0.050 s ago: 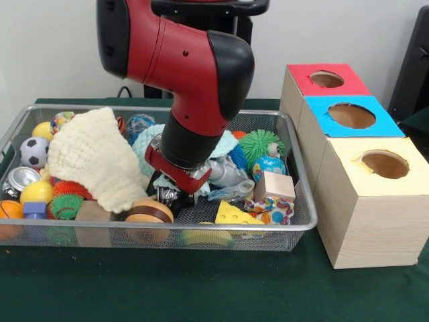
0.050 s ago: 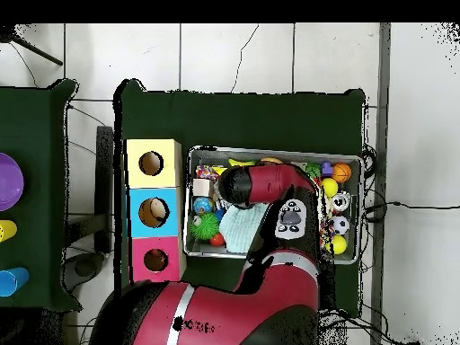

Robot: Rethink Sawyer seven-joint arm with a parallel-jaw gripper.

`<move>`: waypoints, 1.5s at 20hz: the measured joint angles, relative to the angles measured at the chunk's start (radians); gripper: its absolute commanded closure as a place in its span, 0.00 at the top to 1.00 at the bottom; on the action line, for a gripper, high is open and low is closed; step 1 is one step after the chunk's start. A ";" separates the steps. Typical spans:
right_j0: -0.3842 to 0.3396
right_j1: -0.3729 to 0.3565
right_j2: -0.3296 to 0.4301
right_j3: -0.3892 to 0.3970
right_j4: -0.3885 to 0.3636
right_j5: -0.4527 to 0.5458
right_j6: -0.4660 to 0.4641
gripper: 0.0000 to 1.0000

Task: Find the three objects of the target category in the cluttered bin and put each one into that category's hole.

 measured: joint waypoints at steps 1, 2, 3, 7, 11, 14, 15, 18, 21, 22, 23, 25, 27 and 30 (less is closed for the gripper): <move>0.000 -0.005 0.000 0.009 0.008 0.000 0.000 1.00; 0.000 -0.011 0.000 0.019 0.016 0.000 0.000 1.00; 0.000 -0.012 0.000 0.020 0.017 0.000 0.000 1.00; 0.000 -0.044 0.000 0.048 0.057 0.000 0.000 1.00; 0.000 -0.070 0.000 0.071 0.086 0.000 0.000 1.00; -0.001 -0.087 0.000 0.075 0.094 0.000 0.000 1.00; -0.002 -0.089 0.000 0.075 0.095 0.000 0.000 1.00; -0.006 -0.090 0.000 0.073 0.096 0.000 0.000 1.00; -0.018 -0.082 0.000 0.067 0.095 0.000 0.000 1.00; -0.022 -0.079 0.000 0.066 0.095 0.000 0.000 1.00; -0.025 -0.075 0.000 0.066 0.095 0.000 0.000 1.00; -0.030 -0.071 0.000 0.066 0.095 0.000 0.000 1.00; -0.037 -0.064 0.000 0.066 0.096 -0.006 0.000 1.00; -0.040 -0.055 0.000 0.066 0.096 -0.032 0.000 1.00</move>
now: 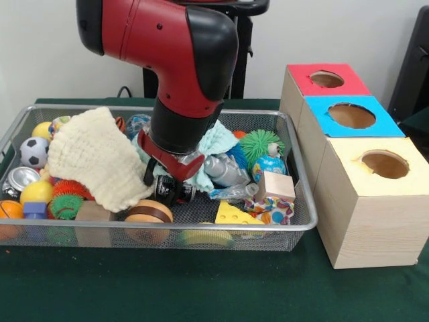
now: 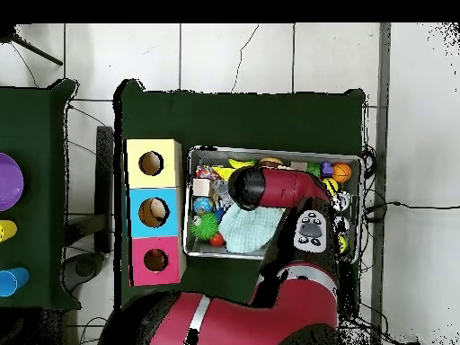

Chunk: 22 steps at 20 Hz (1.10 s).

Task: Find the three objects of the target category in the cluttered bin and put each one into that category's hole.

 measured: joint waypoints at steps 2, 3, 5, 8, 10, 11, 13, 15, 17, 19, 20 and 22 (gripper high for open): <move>0.000 0.010 0.000 0.001 0.000 -0.031 0.000 1.00; 0.000 0.012 0.000 0.001 0.000 -0.038 0.000 1.00; 0.002 0.020 -0.001 0.002 0.000 -0.066 0.000 1.00; 0.019 0.043 -0.016 0.003 0.000 -0.138 0.000 1.00; 0.028 0.051 -0.024 0.004 0.000 -0.158 0.000 1.00; 0.032 0.053 -0.026 0.005 0.001 -0.163 0.000 1.00; 0.042 0.055 -0.032 0.009 0.009 -0.169 0.000 1.00; 0.051 0.052 -0.040 0.012 0.026 -0.169 0.000 1.00; 0.053 0.047 -0.044 0.013 0.040 -0.169 0.000 1.00; 0.053 0.041 -0.046 0.013 0.056 -0.169 0.000 1.00; 0.052 0.037 -0.046 0.013 0.064 -0.167 0.000 1.00; 0.050 0.030 -0.046 0.014 0.074 -0.163 0.000 1.00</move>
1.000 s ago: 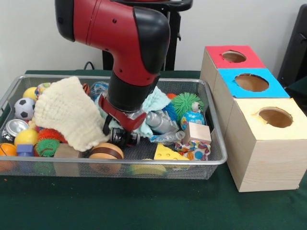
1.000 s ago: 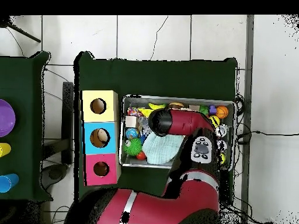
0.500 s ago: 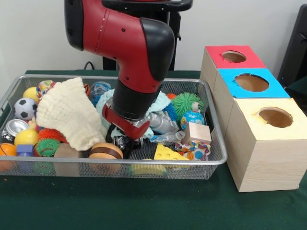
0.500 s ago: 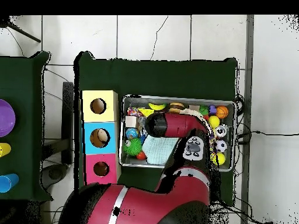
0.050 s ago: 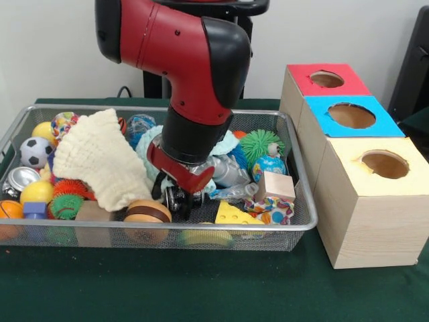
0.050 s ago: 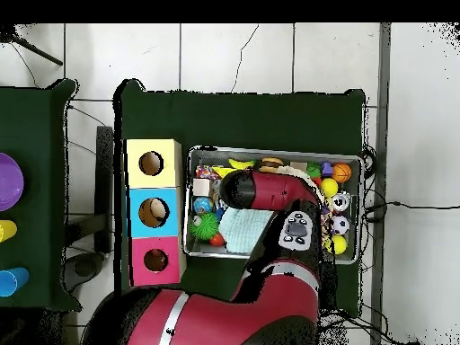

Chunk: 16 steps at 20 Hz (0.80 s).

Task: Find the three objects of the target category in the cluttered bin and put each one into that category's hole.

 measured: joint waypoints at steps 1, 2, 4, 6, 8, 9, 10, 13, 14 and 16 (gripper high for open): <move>-0.001 -0.002 0.000 0.000 0.003 0.002 0.000 1.00; -0.003 -0.008 0.000 0.000 0.008 0.007 0.000 1.00; -0.008 -0.021 -0.001 0.000 0.025 0.026 0.000 1.00; -0.010 -0.030 -0.002 0.000 0.036 0.039 0.000 1.00; -0.010 -0.038 -0.004 0.000 0.045 0.048 0.000 1.00; -0.010 -0.043 -0.005 0.000 0.050 0.053 0.000 1.00; -0.010 -0.046 -0.005 0.000 0.053 0.055 0.000 1.00; -0.010 -0.059 -0.005 0.000 0.071 0.065 0.000 1.00; -0.010 -0.062 -0.006 0.000 0.078 0.068 0.000 1.00; -0.010 -0.066 -0.009 0.000 0.095 0.076 0.000 1.00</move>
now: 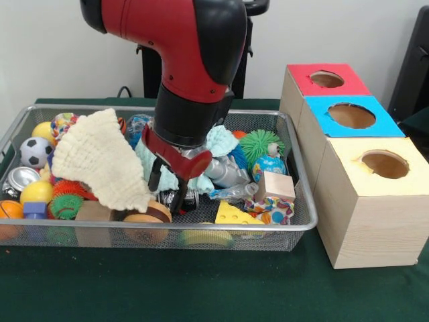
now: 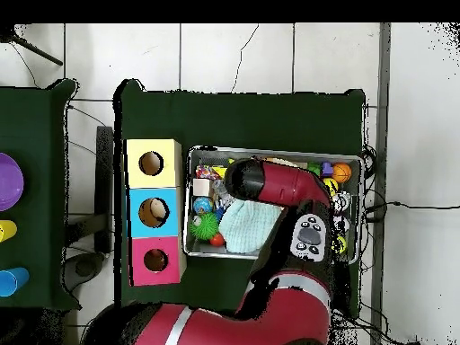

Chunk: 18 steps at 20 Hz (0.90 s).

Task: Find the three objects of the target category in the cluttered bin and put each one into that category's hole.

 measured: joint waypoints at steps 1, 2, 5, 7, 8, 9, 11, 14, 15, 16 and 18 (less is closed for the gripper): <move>0.000 0.000 -0.001 0.000 0.008 0.005 0.000 1.00; 0.000 0.000 -0.002 0.000 0.011 0.007 0.000 1.00; 0.000 0.000 -0.006 -0.001 0.036 0.026 0.000 1.00; 0.000 0.001 -0.009 -0.005 0.049 0.042 0.000 1.00; 0.000 0.002 -0.011 -0.008 0.054 0.047 0.000 1.00; 0.000 0.004 -0.013 -0.010 0.058 0.051 0.000 1.00; 0.000 0.011 -0.022 -0.018 0.071 0.061 0.000 1.00; -0.002 0.027 -0.035 -0.029 0.088 0.072 0.000 1.00; -0.002 0.030 -0.037 -0.030 0.091 0.073 0.000 1.00; -0.002 0.033 -0.039 -0.032 0.093 0.075 0.000 1.00; -0.002 0.043 -0.047 -0.035 0.105 0.077 0.000 1.00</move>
